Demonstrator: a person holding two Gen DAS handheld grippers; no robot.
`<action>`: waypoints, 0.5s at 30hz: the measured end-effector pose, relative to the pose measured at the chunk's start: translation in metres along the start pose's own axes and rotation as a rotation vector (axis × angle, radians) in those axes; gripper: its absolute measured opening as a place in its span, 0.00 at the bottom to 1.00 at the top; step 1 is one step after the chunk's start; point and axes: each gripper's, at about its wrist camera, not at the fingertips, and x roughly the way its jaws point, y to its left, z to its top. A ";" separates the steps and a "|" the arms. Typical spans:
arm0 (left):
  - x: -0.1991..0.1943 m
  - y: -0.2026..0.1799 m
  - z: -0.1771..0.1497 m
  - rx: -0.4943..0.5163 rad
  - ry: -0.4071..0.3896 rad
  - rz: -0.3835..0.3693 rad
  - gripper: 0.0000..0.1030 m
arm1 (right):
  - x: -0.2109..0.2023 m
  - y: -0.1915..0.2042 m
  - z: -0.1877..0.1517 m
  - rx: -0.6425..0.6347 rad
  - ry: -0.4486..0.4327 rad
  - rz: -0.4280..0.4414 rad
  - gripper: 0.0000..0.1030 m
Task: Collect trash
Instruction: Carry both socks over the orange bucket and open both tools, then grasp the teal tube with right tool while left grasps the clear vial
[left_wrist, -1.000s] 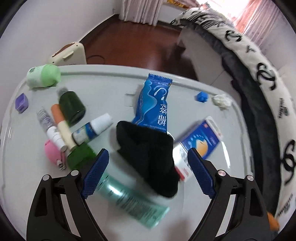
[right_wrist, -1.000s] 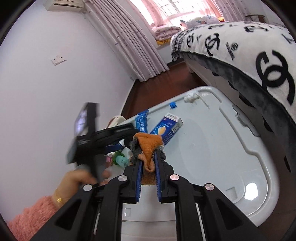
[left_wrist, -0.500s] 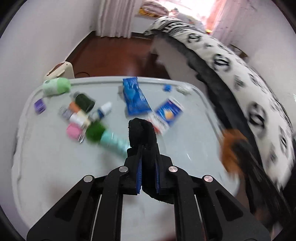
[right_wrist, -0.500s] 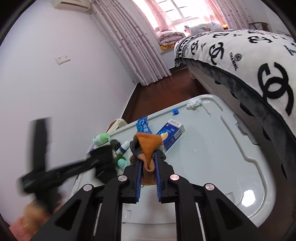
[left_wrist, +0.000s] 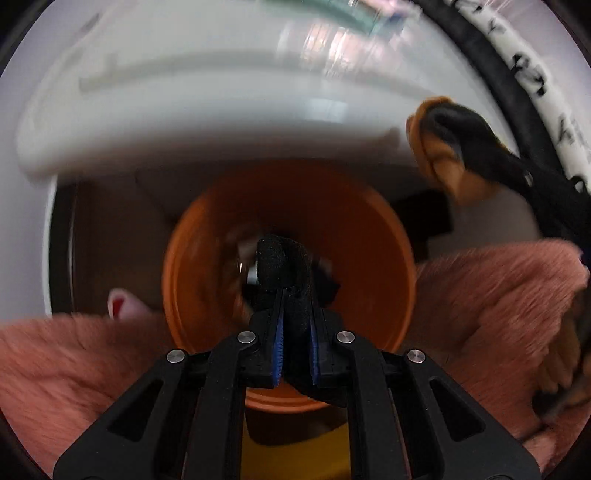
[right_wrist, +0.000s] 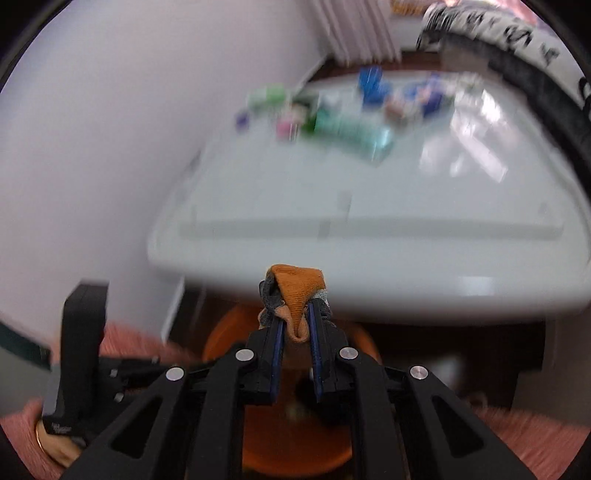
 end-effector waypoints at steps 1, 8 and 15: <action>0.007 0.001 -0.002 0.001 0.013 0.013 0.10 | 0.010 0.005 -0.010 -0.011 0.046 -0.024 0.13; 0.025 0.015 -0.009 -0.073 0.051 0.066 0.51 | 0.049 -0.001 -0.033 0.015 0.200 -0.142 0.61; 0.004 0.024 0.000 -0.104 -0.030 0.064 0.69 | 0.046 -0.008 -0.033 0.042 0.160 -0.173 0.66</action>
